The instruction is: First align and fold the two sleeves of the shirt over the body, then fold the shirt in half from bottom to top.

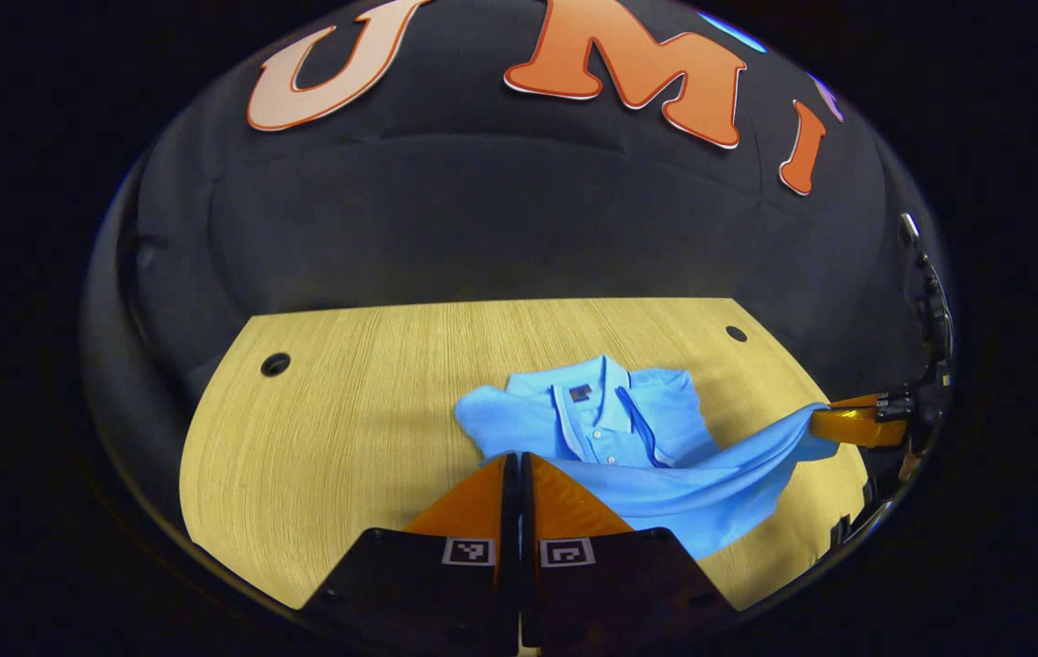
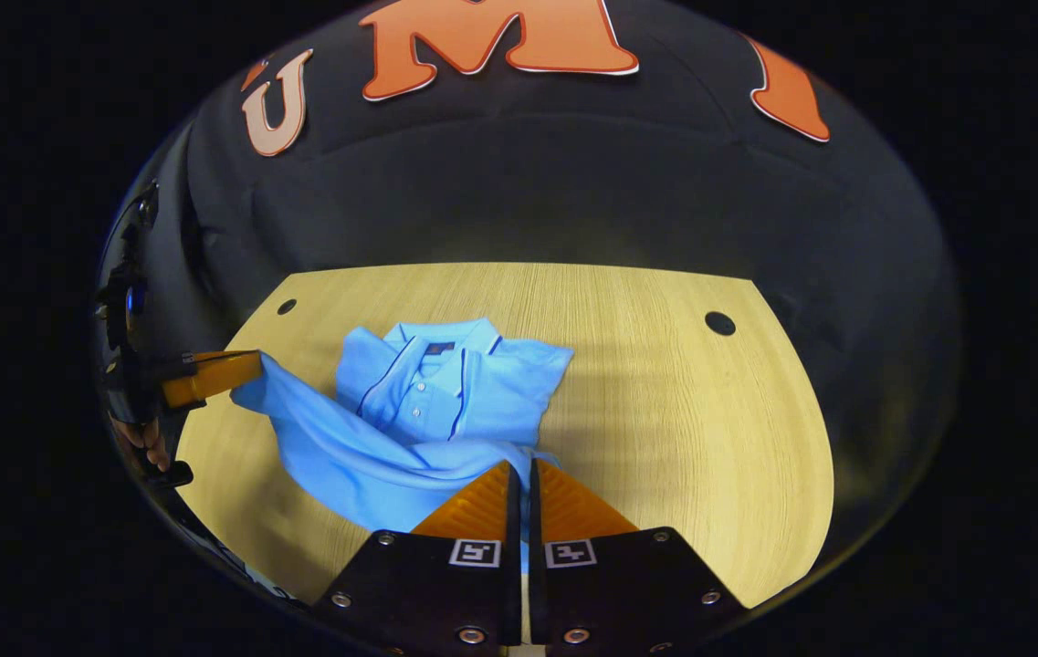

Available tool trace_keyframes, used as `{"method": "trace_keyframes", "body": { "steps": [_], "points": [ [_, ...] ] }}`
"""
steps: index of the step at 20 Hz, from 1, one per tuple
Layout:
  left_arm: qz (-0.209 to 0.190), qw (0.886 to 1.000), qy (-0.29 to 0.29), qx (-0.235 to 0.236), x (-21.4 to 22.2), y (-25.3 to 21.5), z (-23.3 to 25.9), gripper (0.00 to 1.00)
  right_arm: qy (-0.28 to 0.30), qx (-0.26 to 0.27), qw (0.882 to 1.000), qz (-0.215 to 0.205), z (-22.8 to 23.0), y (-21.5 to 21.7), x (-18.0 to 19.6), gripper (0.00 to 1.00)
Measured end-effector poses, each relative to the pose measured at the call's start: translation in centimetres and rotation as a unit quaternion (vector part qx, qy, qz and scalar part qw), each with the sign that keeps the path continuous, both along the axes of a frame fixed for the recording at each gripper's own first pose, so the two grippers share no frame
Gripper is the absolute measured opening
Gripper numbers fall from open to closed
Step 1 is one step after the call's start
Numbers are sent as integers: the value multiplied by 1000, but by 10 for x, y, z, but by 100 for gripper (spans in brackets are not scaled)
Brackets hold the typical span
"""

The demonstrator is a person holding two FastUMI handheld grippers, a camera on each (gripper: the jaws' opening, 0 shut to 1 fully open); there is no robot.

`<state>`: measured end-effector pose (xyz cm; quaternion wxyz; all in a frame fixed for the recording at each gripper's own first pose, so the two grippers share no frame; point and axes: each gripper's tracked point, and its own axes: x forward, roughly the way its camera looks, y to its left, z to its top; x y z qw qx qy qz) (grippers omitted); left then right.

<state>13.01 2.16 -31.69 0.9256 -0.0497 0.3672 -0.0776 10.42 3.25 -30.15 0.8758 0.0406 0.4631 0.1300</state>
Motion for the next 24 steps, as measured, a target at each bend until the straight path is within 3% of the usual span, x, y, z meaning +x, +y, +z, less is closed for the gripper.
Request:
{"method": "trace_keyframes", "body": {
  "steps": [11, 15, 18, 20, 22, 24],
  "points": [
    [31, 999, -6, 7, 101, 16, -43, 4, -25, 3, 1000, -9, -46, 21, 117, 3],
    [16, 999, 21, 39, 111, 12, -68, 5, -15, 2, 999, -32, -65, 25, 138, 4],
    [-6, 1000, 22, 15, 108, -7, -62, 13, -25, 11, 999, -36, -60, 31, 141, 10],
    [-7, 1000, 12, 6, 106, -10, -50, 41, -48, 11, 998, -32, -48, 30, 143, 19],
    [0, 1000, 4, 0, 99, -11, -36, 69, -66, 17, 997, -33, -32, 29, 140, 39],
    [11, 1000, -5, 2, 91, -8, -25, 87, -81, 27, 996, -32, -15, 26, 131, 54]
  ]
}}
